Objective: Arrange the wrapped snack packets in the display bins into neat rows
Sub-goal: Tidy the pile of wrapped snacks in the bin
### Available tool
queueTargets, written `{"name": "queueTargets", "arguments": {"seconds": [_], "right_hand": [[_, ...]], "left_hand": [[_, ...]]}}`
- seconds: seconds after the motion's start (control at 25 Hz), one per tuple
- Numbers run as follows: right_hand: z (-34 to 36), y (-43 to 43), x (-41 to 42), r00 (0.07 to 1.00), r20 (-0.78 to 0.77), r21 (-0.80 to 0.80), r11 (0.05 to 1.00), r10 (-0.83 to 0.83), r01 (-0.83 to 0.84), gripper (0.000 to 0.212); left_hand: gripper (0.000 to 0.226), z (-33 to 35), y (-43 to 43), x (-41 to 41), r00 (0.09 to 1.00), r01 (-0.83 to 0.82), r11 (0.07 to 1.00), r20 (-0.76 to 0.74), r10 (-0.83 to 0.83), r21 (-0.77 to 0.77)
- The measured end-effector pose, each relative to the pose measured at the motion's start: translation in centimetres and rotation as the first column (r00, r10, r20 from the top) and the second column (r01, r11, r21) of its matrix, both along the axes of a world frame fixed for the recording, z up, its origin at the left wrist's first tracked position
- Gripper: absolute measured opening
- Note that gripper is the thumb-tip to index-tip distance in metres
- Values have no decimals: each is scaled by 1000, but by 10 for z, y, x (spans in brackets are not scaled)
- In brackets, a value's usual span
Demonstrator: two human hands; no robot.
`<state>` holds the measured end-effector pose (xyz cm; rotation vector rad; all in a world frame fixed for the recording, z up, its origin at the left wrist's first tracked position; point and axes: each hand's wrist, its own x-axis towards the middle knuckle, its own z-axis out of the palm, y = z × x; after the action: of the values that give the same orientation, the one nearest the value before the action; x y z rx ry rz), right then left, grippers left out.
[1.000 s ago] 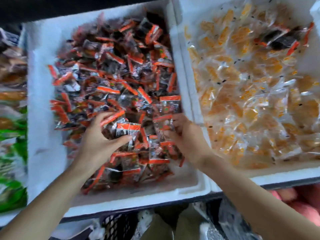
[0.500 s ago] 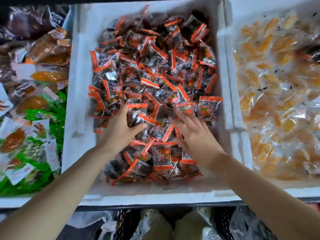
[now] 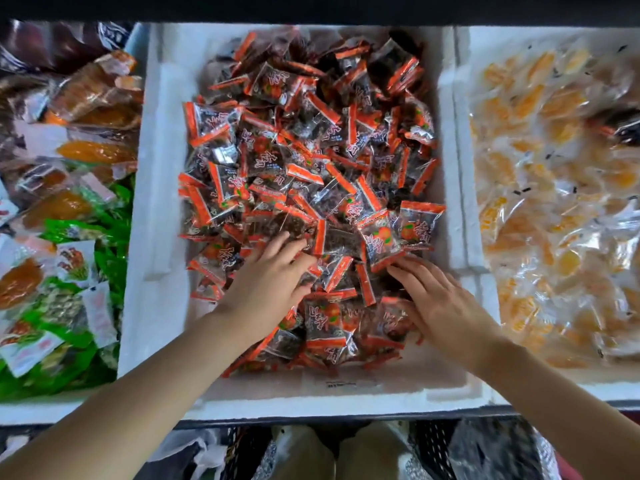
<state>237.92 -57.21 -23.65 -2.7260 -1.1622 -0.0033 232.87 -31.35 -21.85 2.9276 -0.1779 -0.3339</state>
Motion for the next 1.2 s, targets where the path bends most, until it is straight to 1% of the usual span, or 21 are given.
{"name": "queueTargets", "arguments": {"seconds": [0.04,0.12,0.2,0.32,0.36,0.4,0.48,0.56,0.64,0.68,0.72,0.88,1.0,1.04,1.08,1.16,1.2], "right_hand": [[3,-9,2,1000,12,13,1000,7,-7,39],[12,-31,8,999,30,66,998,-24,22,36],[22,-58,19,993,89,106,992,-79,69,29],[30,-112,50,967,184,65,983,-179,170,26],[30,-131,65,955,201,44,976,-219,214,28],[29,-151,81,943,201,31,964,-265,264,32],[28,-190,116,916,158,37,929,-369,368,45],[27,-222,150,875,134,60,885,-465,461,52],[28,-247,184,850,129,61,859,-511,508,56],[28,-259,201,844,114,65,851,-524,520,57],[26,-268,220,838,81,84,842,-539,533,59],[10,-288,278,795,-164,262,752,-583,605,65],[5,-292,299,730,-346,321,657,-589,682,69],[7,-292,305,709,-396,354,616,-583,704,68],[10,-293,311,694,-430,375,585,-578,719,62],[16,-293,320,661,-478,337,575,-578,746,49],[17,-293,321,655,-492,324,579,-573,749,44]], "left_hand": [[42,3,-4,3,1000,-1,1000,11,1,23],[36,14,-18,15,990,24,998,138,-31,54],[32,21,-41,30,959,67,998,275,-64,-1],[26,31,-93,65,913,155,984,392,-109,-86],[24,32,-114,78,900,180,979,418,-127,-91],[27,32,-137,93,894,203,975,423,-148,-88],[38,27,-185,125,890,258,962,409,-199,-94],[39,21,-229,156,897,302,947,369,-242,-113],[33,17,-270,187,914,303,943,323,-247,-137],[33,17,-291,204,914,305,941,321,-247,-146],[39,17,-309,221,917,301,942,316,-243,-150],[71,18,-365,291,960,213,964,218,-175,-161],[90,9,-393,333,984,140,970,138,-113,-200],[95,3,-399,344,990,125,966,91,-107,-227],[98,-1,-405,354,992,125,960,48,-116,-249],[101,-7,-407,364,985,171,945,38,-166,-280],[97,-8,-406,365,980,197,943,53,-190,-270]]}}
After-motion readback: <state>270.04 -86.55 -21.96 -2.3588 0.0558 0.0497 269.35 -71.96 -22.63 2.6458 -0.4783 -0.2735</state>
